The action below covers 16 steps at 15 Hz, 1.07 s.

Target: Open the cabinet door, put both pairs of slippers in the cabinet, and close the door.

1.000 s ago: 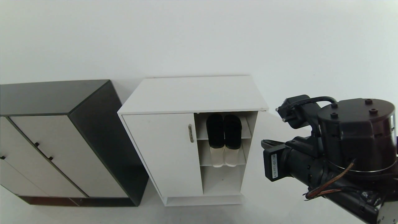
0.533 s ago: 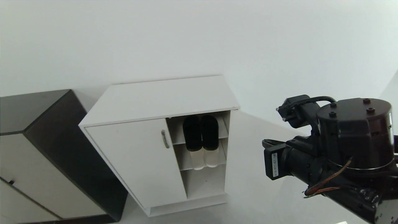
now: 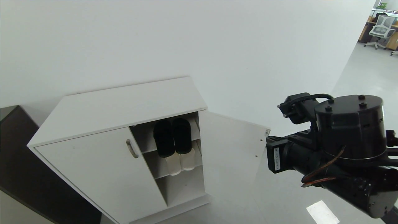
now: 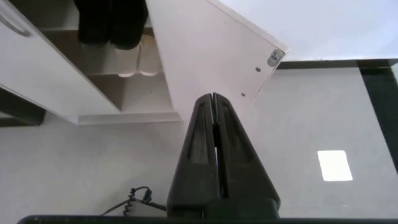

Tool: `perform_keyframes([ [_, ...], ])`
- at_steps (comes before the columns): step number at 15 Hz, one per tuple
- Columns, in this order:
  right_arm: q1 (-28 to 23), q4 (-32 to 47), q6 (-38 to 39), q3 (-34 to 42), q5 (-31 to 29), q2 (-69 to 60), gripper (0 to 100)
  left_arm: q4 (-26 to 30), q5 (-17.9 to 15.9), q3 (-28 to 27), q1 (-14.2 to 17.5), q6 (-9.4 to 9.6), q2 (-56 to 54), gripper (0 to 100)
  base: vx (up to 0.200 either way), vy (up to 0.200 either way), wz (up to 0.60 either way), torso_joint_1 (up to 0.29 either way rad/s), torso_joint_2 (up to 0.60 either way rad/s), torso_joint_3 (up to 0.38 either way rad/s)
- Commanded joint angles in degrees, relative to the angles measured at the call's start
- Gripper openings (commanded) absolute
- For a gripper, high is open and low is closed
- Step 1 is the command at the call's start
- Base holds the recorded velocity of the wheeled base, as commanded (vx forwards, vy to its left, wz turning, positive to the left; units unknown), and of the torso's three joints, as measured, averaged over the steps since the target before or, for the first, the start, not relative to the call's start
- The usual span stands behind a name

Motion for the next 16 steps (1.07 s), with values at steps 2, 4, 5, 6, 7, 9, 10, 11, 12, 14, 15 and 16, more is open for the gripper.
perform_keyframes([
  [2,-3.99,-0.91,-0.91,-2.84,0.06,1.58,0,-0.01,-0.01,0.0,0.05,0.11,-0.01,0,0.0,0.0,0.0,0.0,0.0,0.0],
  [4,-6.45,0.5,-0.91,-6.26,0.15,2.37,0,-0.01,-0.01,0.0,0.05,0.29,-0.01,0,0.0,0.0,0.0,0.0,0.0,0.0],
  [5,-8.03,1.55,-0.73,-8.46,0.24,2.99,0,-0.01,-0.1,0.0,0.05,0.29,-0.01,0,0.0,0.0,0.0,0.0,0.0,0.0],
  [6,-9.09,2.26,-0.29,-9.6,0.32,3.43,0,-0.01,-0.1,0.0,0.05,0.29,-0.01,0,0.0,0.0,0.0,0.0,0.0,0.0],
  [7,-10.23,2.34,0.32,-10.22,0.32,4.22,0,-0.01,-0.1,0.0,0.05,0.2,-0.01,0,0.0,0.0,0.0,0.0,0.0,0.0],
  [9,-12.34,2.26,1.2,-10.92,0.32,5.98,0,-0.01,-0.1,0.0,0.05,0.2,-0.01,0,-0.1,0.0,0.0,0.001,0.0,-0.001],
  [10,-13.04,2.08,1.91,-11.45,0.32,6.77,0,-0.01,-0.01,0.0,0.05,0.2,-0.01,0,-0.2,0.0,0.0,0.002,0.0,0.002],
  [11,-13.66,1.99,2.52,-12.33,0.59,7.82,0,-0.01,-0.1,0.0,0.05,0.2,-0.01,0,-0.2,0.0,0.0,0.007,0.0,-0.002],
  [12,-14.27,1.9,2.96,-12.94,1.38,8.7,0,-0.01,-0.01,0.0,0.05,0.2,-0.01,0,-0.2,0.0,0.0,0.017,0.01,-0.002],
  [14,-16.12,1.82,5.42,-16.02,5.33,10.9,0,-0.01,-0.01,0.0,0.05,0.2,-0.01,0,-0.2,0.0,0.0,-0.007,0.0,0.002],
  [15,-16.65,1.82,6.21,-17.07,5.77,11.69,0,-0.01,-0.01,0.0,0.05,0.2,-0.01,0,0.0,0.0,0.0,0.0,0.0,0.0],
  [16,-18.05,1.2,7.36,-18.39,6.39,13.71,0,-0.01,-0.1,0.0,0.05,0.29,-0.01,0,0.0,0.0,0.0,0.0,0.0,0.0],
])
